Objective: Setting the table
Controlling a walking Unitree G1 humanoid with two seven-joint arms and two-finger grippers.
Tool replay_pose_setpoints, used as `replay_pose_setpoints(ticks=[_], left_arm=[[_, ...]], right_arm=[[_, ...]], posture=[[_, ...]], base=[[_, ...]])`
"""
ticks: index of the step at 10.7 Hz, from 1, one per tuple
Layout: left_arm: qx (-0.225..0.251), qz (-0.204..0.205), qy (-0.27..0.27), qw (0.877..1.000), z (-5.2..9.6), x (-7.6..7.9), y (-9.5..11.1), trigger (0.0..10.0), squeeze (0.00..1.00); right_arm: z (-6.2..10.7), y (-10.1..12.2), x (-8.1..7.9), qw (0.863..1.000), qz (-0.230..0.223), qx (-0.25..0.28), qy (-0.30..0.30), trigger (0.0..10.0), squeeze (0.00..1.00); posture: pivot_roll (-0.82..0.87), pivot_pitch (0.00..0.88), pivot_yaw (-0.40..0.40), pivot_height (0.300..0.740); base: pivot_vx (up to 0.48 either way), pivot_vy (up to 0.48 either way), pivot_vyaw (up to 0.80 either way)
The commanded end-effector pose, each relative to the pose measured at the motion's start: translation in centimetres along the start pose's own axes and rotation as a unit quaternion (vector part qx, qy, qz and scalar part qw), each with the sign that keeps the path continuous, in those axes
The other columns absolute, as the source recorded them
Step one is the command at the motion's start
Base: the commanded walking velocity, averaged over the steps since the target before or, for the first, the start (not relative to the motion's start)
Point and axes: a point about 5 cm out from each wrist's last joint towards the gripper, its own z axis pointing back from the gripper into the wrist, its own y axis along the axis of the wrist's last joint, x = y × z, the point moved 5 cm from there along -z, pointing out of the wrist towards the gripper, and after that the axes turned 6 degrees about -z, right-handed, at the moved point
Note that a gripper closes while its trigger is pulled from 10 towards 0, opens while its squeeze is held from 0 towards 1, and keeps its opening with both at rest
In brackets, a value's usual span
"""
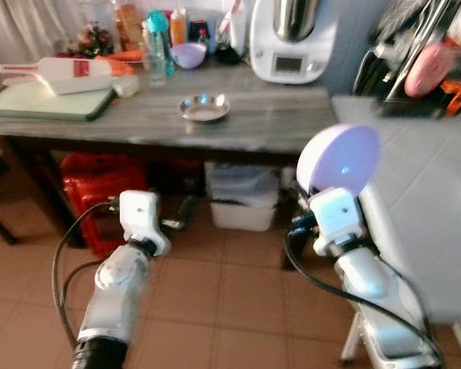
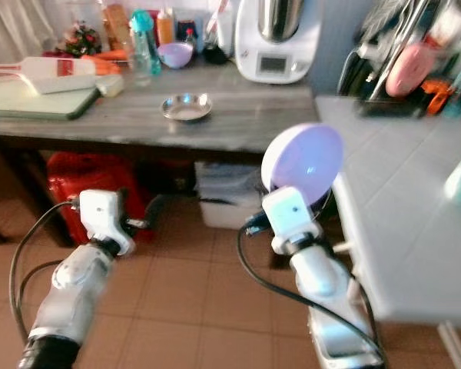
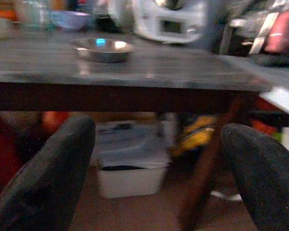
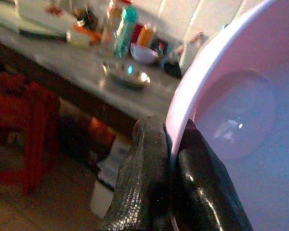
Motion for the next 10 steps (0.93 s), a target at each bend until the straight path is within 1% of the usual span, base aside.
replay_pose_setpoints(ticks=[1, 5, 8, 9, 10], left_arm=[[0.001, -0.014, 0.007, 1.000, -0.1, -0.7, 0.3, 10.0, 0.00], [0.004, -0.025, 0.022, 0.999, -0.1, -1.1, 0.4, 10.0, 0.00], [-0.005, -0.033, 0.033, 0.999, 0.0, -1.6, 0.0, 10.0, 0.00], [-0.004, -0.034, 0.041, 0.999, 0.0, -1.7, 0.0, 10.0, 0.00], [0.009, -0.048, 0.048, 0.998, 0.0, -1.9, 0.5, 10.0, 0.00]], right_arm=[[-0.3, 0.9, -0.2, 1.000, 0.000, 0.016, 0.004, 10.0, 0.00], [0.0, 0.7, 0.0, 1.000, 0.000, 0.014, -0.003, 10.0, 0.00], [0.2, 0.4, 0.0, 1.000, -0.003, 0.011, -0.007, 10.0, 0.00], [0.2, 0.4, 0.0, 1.000, -0.004, 0.011, -0.008, 10.0, 0.00], [0.5, 0.3, 0.2, 1.000, -0.002, 0.010, -0.010, 10.0, 0.00]], posture=[[0.02, 0.000, 0.002, 0.740], [0.02, 0.000, 0.004, 0.740], [0.02, 0.000, 0.007, 0.740], [0.02, 0.000, 0.007, 0.740], [0.02, 0.000, 0.007, 0.740]], base=[[0.000, 0.428, 0.00], [0.000, 0.425, 0.00], [0.000, 0.425, 0.00], [0.000, 0.285, 0.00], [0.000, 0.000, 0.00]])
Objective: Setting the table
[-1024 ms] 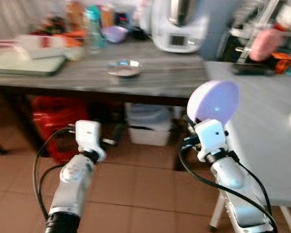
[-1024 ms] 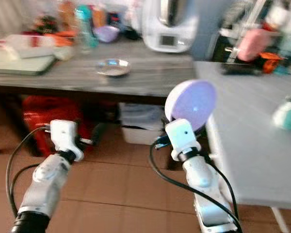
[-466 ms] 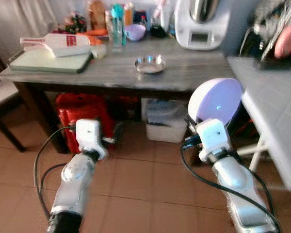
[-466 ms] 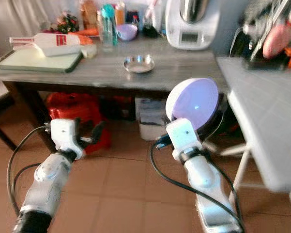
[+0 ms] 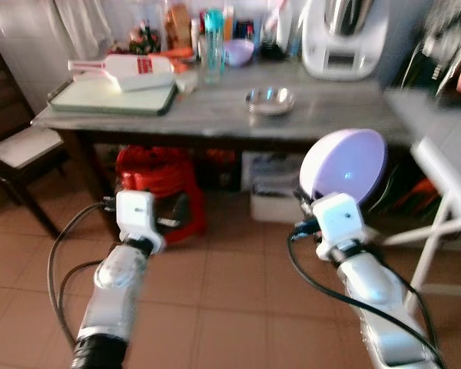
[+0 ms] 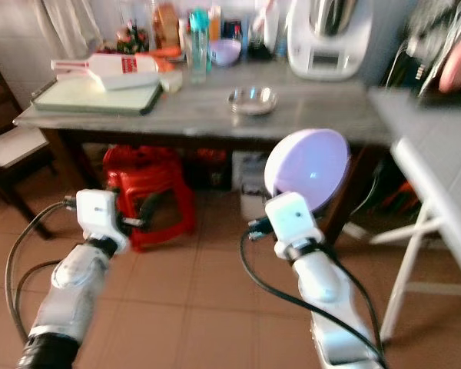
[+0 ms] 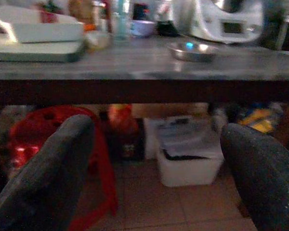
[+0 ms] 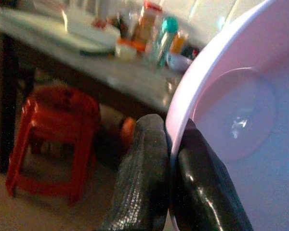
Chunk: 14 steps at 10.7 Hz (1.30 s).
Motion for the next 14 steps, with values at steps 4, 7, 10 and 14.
replay_pose_setpoints(ticks=[4, 7, 10, 14], left_arm=[[0.014, -0.087, 0.100, 0.991, 1.6, -4.0, 0.7, 10.0, 0.00], [0.001, -0.099, 0.102, 0.990, 2.9, -4.0, -0.3, 10.0, 0.00], [0.006, -0.084, 0.071, 0.994, 2.1, -2.9, -0.1, 10.0, 0.00], [0.011, -0.069, 0.038, 0.997, 1.8, -1.6, 0.1, 10.0, 0.00]], right_arm=[[1.3, 0.4, 1.5, 0.998, -0.020, 0.011, -0.056, 10.0, 0.00], [2.6, -0.6, 2.2, 0.994, -0.047, -0.009, -0.098, 10.0, 0.00], [2.1, -0.3, 2.4, 0.994, -0.046, -0.004, -0.102, 10.0, 0.00], [1.8, -0.3, 2.6, 0.994, -0.042, -0.003, -0.101, 10.0, 0.00]], posture=[[0.02, 0.000, 0.008, 0.740], [0.02, 0.000, 0.007, 0.740], [0.02, 0.000, 0.015, 0.740], [0.02, 0.000, 0.017, 0.740]], base=[[0.000, 0.000, 0.00], [0.000, 0.000, 0.00], [0.000, 0.000, 0.77], [0.337, 0.000, 0.56]])
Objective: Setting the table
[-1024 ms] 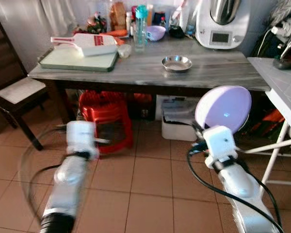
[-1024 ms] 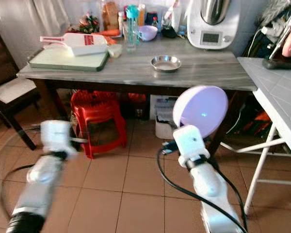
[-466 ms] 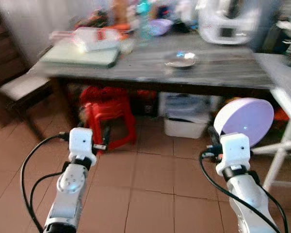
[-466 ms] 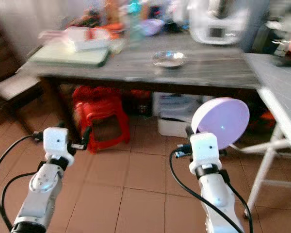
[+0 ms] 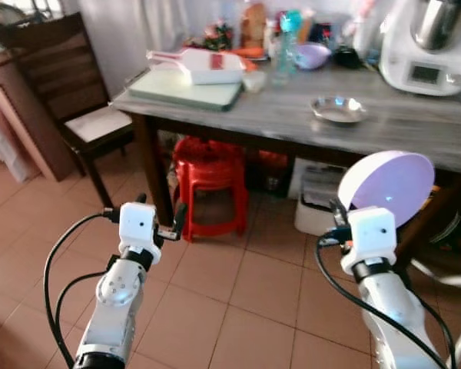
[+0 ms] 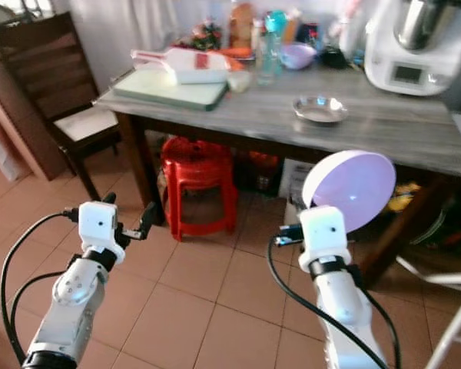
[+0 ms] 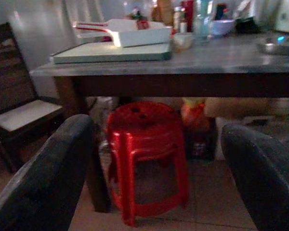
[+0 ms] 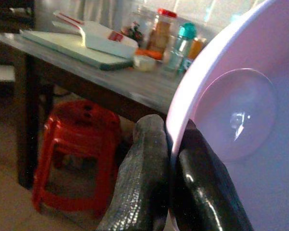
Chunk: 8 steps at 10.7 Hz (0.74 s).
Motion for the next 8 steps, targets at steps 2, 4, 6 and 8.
replay_pose_setpoints(ticks=[2, 4, 6, 8], left_arm=[[0.016, 0.006, -0.013, 1.000, -0.43, 0.54, 0.99, 10.0, 0.00], [0.017, 0.010, -0.016, 1.000, -0.52, 0.71, 1.04, 10.0, 0.00], [0.017, 0.013, -0.021, 1.000, -0.56, 1.01, 1.07, 10.0, 0.00], [0.017, 0.014, -0.024, 0.999, -0.57, 1.08, 1.08, 10.0, 0.00]], right_arm=[[-0.07, -0.02, 0.63, 1.000, 0.000, -0.002, -0.009, 10.0, 0.00], [-0.25, 0.03, 0.81, 1.000, 0.000, -0.001, -0.009, 10.0, 0.00], [-0.35, 0.04, 0.85, 1.000, 0.000, -0.001, -0.009, 10.0, 0.00], [-0.38, 0.02, 0.69, 1.000, -0.001, 0.000, -0.008, 10.0, 0.00]], posture=[[0.02, 0.000, 0.017, 0.740], [0.02, 0.000, 0.015, 0.740], [0.02, 0.000, 0.015, 0.740], [0.02, 0.000, 0.017, 0.740]], base=[[0.409, 0.000, 0.00], [0.433, 0.000, 0.00], [0.435, 0.000, -0.40], [0.441, 0.000, -0.36]])
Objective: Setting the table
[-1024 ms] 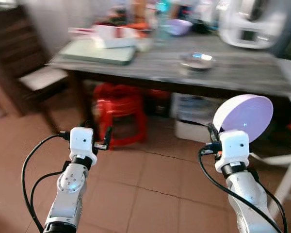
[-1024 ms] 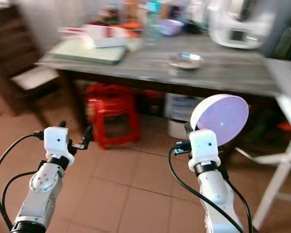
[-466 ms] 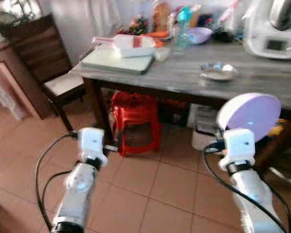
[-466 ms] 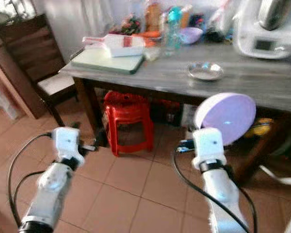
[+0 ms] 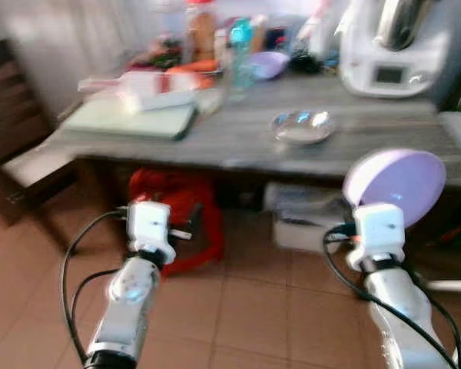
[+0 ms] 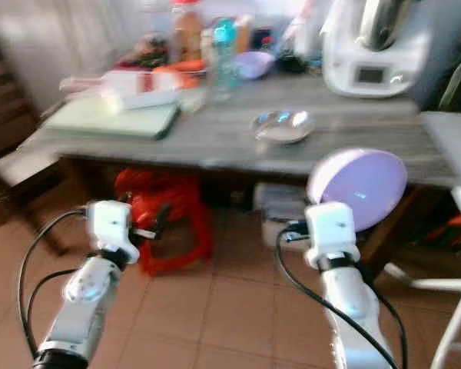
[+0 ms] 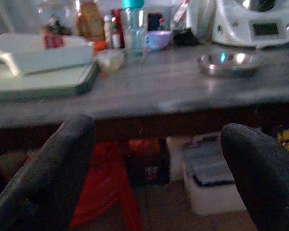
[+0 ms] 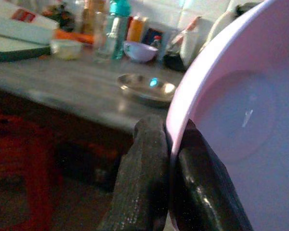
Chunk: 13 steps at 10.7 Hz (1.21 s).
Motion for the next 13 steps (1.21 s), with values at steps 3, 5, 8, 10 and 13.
replay_pose_setpoints(ticks=[3, 5, 8, 10, 13], left_arm=[[0.001, -0.004, 0.015, 1.000, 0.2, -1.2, 0.2, 10.0, 0.00], [0.003, -0.004, 0.012, 1.000, 0.2, -1.1, 0.2, 10.0, 0.00], [0.023, -0.004, 0.000, 1.000, -0.4, -0.7, 1.6, 10.0, 0.00], [0.029, -0.006, -0.027, 0.999, -0.1, 0.4, 1.8, 10.0, 0.00], [0.033, 0.009, -0.041, 0.999, -0.1, 1.5, 2.1, 10.0, 0.00]], right_arm=[[-0.6, 0.9, -1.2, 1.000, -0.004, 0.019, 0.019, 10.0, 0.00], [-0.8, 1.2, -1.5, 0.999, -0.003, 0.026, 0.028, 10.0, 0.00], [-1.3, 2.4, -1.6, 0.998, 0.005, 0.046, 0.030, 10.0, 0.00], [-1.1, 2.1, -1.8, 0.998, 0.007, 0.044, 0.035, 10.0, 0.00], [-1.8, 2.6, -1.9, 0.998, 0.007, 0.051, 0.036, 10.0, 0.00]], posture=[[0.02, 0.000, 0.015, 0.740], [0.03, 0.000, 0.013, 0.740], [0.02, 0.000, 0.016, 0.740], [0.02, 0.000, 0.016, 0.740], [0.03, 0.000, 0.011, 0.740]], base=[[0.440, 0.000, 0.00], [0.439, 0.000, 0.00], [0.439, 0.000, 0.14], [0.439, 0.000, 0.00], [0.439, 0.000, 0.00]])
